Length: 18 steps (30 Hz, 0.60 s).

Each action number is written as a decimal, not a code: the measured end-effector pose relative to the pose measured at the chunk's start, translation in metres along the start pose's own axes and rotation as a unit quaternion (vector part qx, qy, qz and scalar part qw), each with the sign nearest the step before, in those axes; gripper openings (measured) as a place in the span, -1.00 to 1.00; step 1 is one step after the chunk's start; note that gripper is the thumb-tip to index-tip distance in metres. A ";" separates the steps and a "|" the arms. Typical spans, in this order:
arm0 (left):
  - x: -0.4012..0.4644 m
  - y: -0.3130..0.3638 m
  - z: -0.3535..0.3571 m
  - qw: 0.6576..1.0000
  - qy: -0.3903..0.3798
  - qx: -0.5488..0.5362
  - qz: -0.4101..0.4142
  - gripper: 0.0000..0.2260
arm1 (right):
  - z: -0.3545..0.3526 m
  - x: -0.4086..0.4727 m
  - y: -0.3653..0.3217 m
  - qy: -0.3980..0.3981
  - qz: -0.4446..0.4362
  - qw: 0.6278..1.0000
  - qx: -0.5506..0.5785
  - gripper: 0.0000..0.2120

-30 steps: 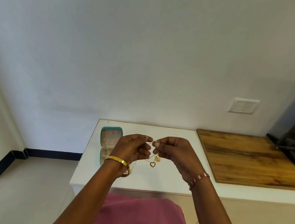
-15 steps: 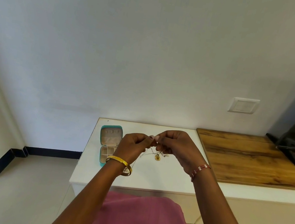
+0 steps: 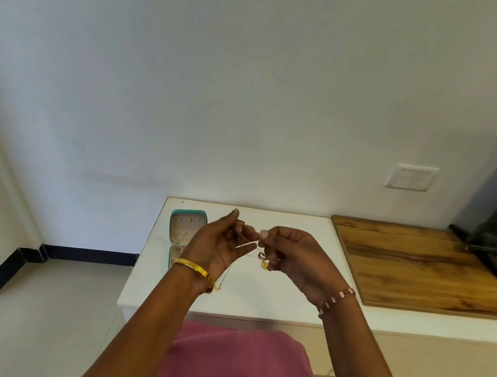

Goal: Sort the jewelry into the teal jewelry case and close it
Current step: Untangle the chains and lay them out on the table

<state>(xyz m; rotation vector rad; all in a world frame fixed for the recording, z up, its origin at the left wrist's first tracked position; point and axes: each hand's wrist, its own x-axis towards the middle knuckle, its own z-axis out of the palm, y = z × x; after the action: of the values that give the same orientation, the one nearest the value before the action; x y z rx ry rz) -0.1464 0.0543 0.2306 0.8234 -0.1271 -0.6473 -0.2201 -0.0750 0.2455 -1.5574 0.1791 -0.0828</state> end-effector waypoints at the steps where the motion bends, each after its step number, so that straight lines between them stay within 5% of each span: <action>1: 0.000 0.000 0.001 1.000 -0.004 -0.028 -0.007 -0.62 | 0.001 0.000 0.001 -0.001 -0.003 1.000 0.023 -0.84; 9: 0.002 -0.001 -0.004 0.995 0.017 -0.097 -0.016 -0.61 | 0.005 0.006 0.004 0.010 -0.050 0.995 0.086 -0.81; 18: 0.001 0.000 -0.007 0.998 -0.007 0.066 0.023 -0.75 | 0.008 0.015 0.015 -0.020 -0.023 0.936 0.351 -0.81</action>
<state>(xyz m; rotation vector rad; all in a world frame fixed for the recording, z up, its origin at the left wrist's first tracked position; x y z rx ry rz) -0.1437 0.0583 0.2255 0.9400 -0.2019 -0.6066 -0.2044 -0.0692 0.2293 -0.8463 0.0663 -0.1352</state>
